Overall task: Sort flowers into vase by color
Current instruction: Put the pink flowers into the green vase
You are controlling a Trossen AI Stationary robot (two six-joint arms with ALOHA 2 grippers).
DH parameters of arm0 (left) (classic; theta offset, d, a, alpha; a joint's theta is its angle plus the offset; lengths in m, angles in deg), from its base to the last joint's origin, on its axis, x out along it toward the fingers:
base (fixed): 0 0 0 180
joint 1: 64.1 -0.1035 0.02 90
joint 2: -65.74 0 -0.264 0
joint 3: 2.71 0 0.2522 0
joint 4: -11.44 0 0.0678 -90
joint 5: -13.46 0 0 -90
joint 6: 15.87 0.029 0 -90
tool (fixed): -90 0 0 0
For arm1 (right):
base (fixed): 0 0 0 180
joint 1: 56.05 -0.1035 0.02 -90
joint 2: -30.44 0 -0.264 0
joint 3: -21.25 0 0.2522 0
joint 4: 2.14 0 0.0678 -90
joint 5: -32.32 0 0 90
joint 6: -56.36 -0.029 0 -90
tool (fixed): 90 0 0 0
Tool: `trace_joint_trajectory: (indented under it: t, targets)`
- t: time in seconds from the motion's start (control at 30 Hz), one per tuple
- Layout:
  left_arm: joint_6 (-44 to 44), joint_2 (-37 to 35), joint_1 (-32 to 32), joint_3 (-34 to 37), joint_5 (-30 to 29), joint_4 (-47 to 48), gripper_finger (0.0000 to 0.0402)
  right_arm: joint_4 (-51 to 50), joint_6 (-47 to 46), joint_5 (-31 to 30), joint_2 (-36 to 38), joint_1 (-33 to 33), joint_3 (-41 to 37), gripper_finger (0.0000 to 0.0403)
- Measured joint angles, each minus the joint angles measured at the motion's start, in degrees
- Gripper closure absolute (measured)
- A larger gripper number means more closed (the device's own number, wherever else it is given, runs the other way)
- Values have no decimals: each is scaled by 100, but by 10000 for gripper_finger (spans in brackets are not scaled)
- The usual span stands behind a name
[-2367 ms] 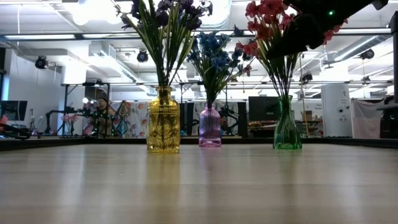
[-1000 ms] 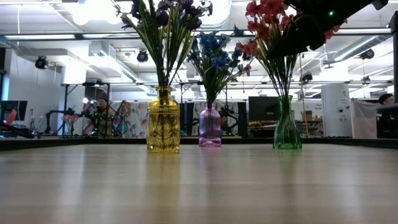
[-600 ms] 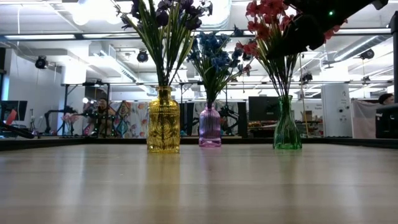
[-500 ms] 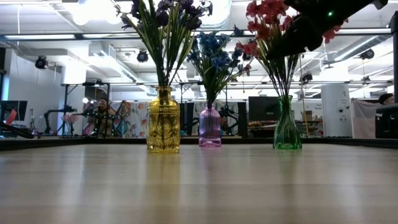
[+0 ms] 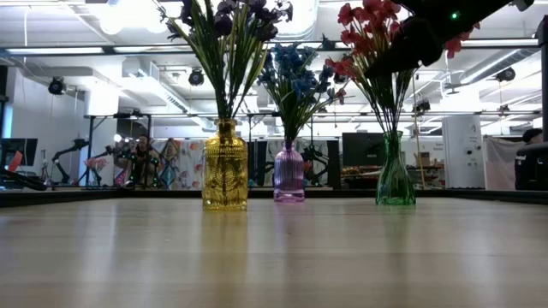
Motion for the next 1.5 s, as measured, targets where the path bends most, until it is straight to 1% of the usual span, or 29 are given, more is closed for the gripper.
trace_joint_trajectory:
  t: [0.1, 0.27, 0.4, 0.47, 0.57, 0.7, 0.8, 0.97, 1.03, 1.27, 1.5]
  targets:
    - [-512, 0, -1, 0, -120, 616, 247, -64, -115, -4, 0, -3, 86, 44]
    - [-1307, 0, -2, 0, -266, 1481, 247, -315, -40, 10, 5, -66, 316, 44]
    - [-1795, 0, 0, 0, -491, 2054, 247, -603, -843, -223, 4, -46, 513, 44]
    - [-1997, 0, 2, 0, -596, 2319, 247, -809, -1072, -314, 7, -46, 561, 44]
    - [-2123, -1, 9, 0, -755, 2485, 247, -823, -1297, -310, 7, -48, 564, 44]
    - [-2168, -2, 9, 0, -764, 2528, 247, -823, -1577, -284, 7, -50, 564, 44]
    - [-2348, -2, 14, 0, -766, 2644, 247, -916, -1567, 23, 17, -48, 564, 44]
    - [-2498, -4, 24, 5, -766, 2734, 247, -1207, -1611, 352, 15, -50, 564, 44]
    - [-2535, -4, 24, 13, -766, 2749, 247, -1369, -1498, 356, 17, -59, 564, 44]
    - [-2673, -4, 28, 17, -766, 2926, 247, -1576, -458, 358, 17, -59, 564, 44]
    - [-2836, -7, 28, 22, -768, 3093, 247, -1999, 273, 328, 17, -59, 564, 44]
